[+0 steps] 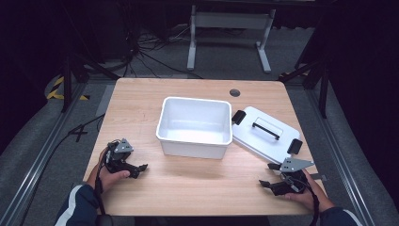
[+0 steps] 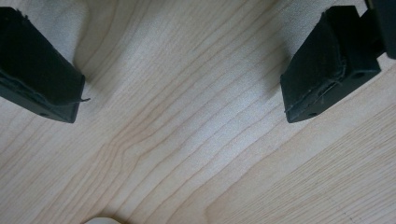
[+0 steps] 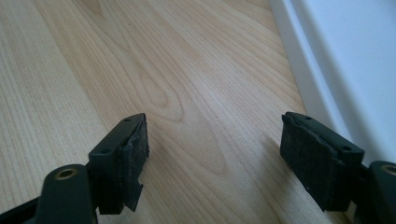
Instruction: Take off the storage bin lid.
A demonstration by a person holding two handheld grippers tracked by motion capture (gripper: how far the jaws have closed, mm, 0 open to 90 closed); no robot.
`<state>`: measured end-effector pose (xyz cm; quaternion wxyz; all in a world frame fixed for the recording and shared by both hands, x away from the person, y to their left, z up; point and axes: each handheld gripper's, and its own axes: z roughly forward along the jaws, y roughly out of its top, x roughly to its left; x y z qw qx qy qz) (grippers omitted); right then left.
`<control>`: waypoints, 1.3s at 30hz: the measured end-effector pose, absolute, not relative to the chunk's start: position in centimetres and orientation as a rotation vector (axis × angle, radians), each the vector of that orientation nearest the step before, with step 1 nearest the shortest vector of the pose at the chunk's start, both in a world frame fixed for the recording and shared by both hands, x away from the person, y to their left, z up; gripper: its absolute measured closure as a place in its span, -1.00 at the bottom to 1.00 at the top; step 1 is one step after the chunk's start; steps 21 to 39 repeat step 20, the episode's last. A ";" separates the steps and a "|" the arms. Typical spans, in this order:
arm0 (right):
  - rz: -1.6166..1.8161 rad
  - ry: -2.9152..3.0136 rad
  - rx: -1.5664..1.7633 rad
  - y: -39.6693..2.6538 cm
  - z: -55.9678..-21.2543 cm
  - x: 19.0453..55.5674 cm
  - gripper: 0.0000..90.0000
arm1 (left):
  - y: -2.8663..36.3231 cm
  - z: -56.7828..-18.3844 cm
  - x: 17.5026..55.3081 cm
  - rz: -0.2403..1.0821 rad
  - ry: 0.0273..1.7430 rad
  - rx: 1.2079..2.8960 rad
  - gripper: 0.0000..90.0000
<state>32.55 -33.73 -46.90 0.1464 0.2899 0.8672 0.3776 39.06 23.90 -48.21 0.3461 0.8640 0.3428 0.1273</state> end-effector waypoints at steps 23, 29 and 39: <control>1.087 2.497 0.833 -33.7 -46.9 32.6 -0.47 | 23.9 -48.2 39.1 0.330 0.885 2.243 -1.00; 1.087 2.497 0.833 -33.7 -46.9 32.6 -0.47 | 23.9 -48.2 39.1 0.330 0.885 2.243 -1.00; 1.087 2.497 0.833 -33.7 -46.9 32.6 -0.47 | 23.9 -48.2 39.1 0.330 0.885 2.243 -1.00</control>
